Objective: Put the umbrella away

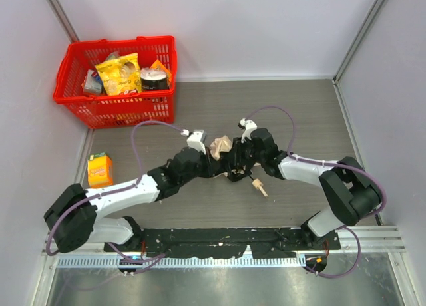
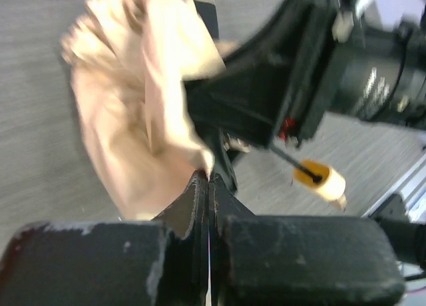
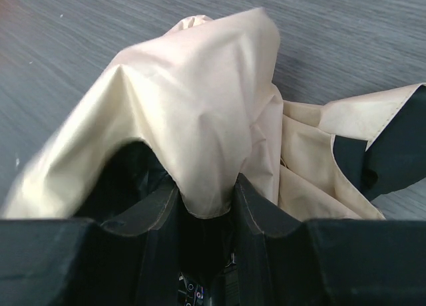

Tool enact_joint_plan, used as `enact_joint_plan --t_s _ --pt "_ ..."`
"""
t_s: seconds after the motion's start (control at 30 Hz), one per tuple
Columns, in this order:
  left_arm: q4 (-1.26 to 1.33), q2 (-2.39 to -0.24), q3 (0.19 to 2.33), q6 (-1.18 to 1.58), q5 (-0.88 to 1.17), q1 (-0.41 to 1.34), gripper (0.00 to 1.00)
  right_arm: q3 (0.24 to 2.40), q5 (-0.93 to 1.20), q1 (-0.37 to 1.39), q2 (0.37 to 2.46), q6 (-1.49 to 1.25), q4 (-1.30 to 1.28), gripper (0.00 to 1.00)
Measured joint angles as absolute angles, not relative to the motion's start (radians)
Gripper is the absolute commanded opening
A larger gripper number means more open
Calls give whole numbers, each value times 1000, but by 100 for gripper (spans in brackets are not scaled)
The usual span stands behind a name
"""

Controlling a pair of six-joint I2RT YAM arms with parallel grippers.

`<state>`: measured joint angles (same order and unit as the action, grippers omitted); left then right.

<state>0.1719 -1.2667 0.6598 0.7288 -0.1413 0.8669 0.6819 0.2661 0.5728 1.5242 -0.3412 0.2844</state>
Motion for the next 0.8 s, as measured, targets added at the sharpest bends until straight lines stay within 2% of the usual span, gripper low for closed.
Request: enact_joint_plan --t_s 0.27,0.3,0.33,0.4,0.47,0.63,0.73,0.8 --pt "187 -1321 543 742 -238 1041 0 665 117 644 1525 -312 348 1" --pt "186 -1330 532 754 -251 1043 5 662 117 647 1525 -300 354 1" --pt "185 -1332 520 762 -265 1044 15 656 118 649 1525 -288 361 1" --pt "175 -1314 501 771 -282 1044 57 641 124 651 1525 -264 384 1" --pt "134 -1267 490 765 -284 1049 70 620 122 648 1524 -233 424 1" --pt "70 -1043 475 794 -240 1011 62 572 138 633 1504 -152 485 1" --pt "80 -953 475 836 -176 891 61 561 155 632 1496 -116 498 1" --pt "95 -951 475 858 -129 821 57 561 166 632 1496 -97 502 1"
